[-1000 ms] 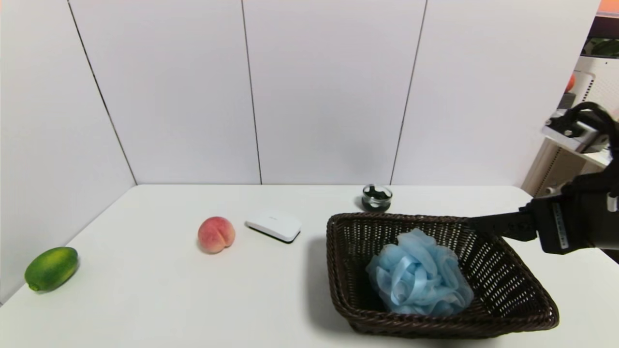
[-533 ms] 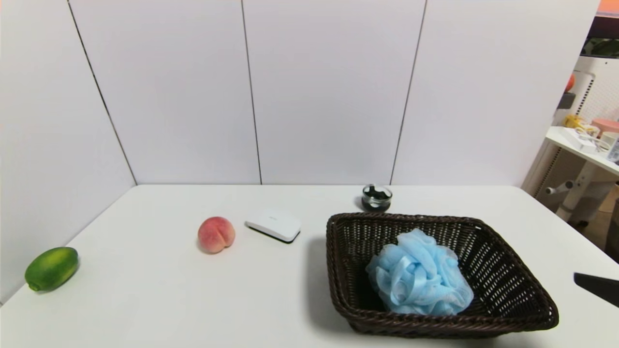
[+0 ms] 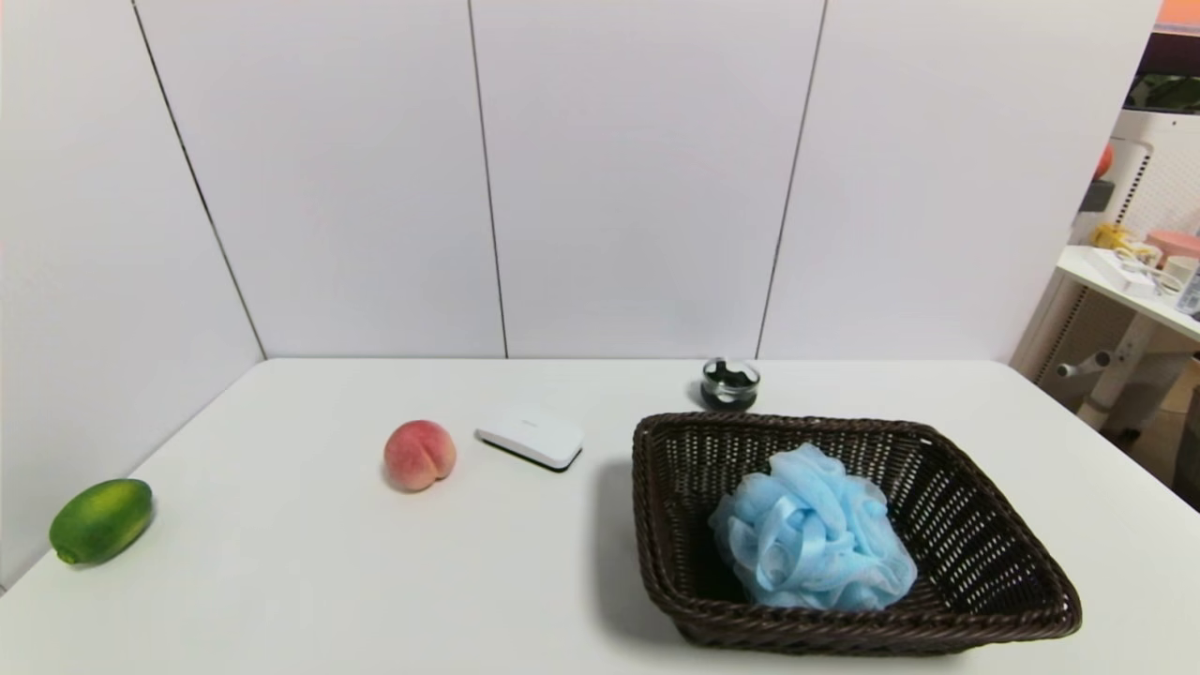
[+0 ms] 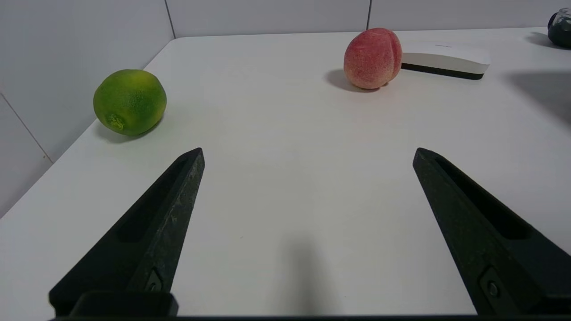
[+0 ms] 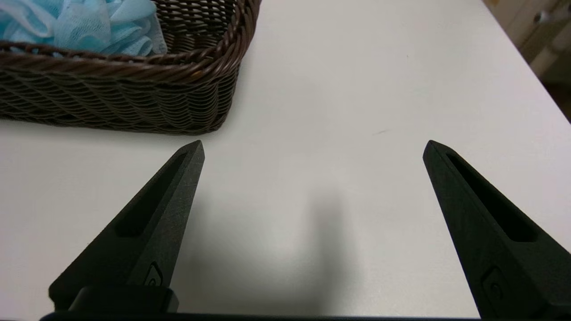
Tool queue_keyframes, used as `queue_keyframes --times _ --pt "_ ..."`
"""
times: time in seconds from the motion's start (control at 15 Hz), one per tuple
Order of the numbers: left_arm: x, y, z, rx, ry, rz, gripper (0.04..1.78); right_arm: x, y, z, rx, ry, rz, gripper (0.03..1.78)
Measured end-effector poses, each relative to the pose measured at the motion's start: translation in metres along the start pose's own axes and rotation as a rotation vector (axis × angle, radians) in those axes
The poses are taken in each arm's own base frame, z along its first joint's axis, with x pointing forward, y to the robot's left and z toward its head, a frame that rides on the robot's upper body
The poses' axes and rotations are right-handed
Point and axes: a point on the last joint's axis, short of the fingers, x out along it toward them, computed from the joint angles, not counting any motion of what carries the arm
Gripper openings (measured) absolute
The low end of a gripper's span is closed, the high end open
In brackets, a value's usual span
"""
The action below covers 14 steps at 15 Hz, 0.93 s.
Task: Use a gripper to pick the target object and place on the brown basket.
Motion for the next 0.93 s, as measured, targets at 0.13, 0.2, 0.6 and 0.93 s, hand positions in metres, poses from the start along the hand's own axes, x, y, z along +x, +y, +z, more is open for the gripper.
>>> queue_keyframes --times 0.13,0.2,0.6,0.93 --pt "0.000 0.000 0.000 0.000 0.000 0.000 1.69 -0.004 0.002 -0.015 -0.011 -0.103 0.027 1.69" --pt "0.000 0.000 0.000 0.000 0.000 0.000 1.69 -0.005 0.003 -0.020 -0.014 -0.144 0.034 1.69" --pt "0.000 0.000 0.000 0.000 0.000 0.000 1.69 -0.010 0.003 -0.028 0.014 -0.223 0.027 1.69" --pt "0.000 0.000 0.000 0.000 0.000 0.000 1.69 -0.010 0.003 -0.028 0.003 -0.230 0.026 1.69"
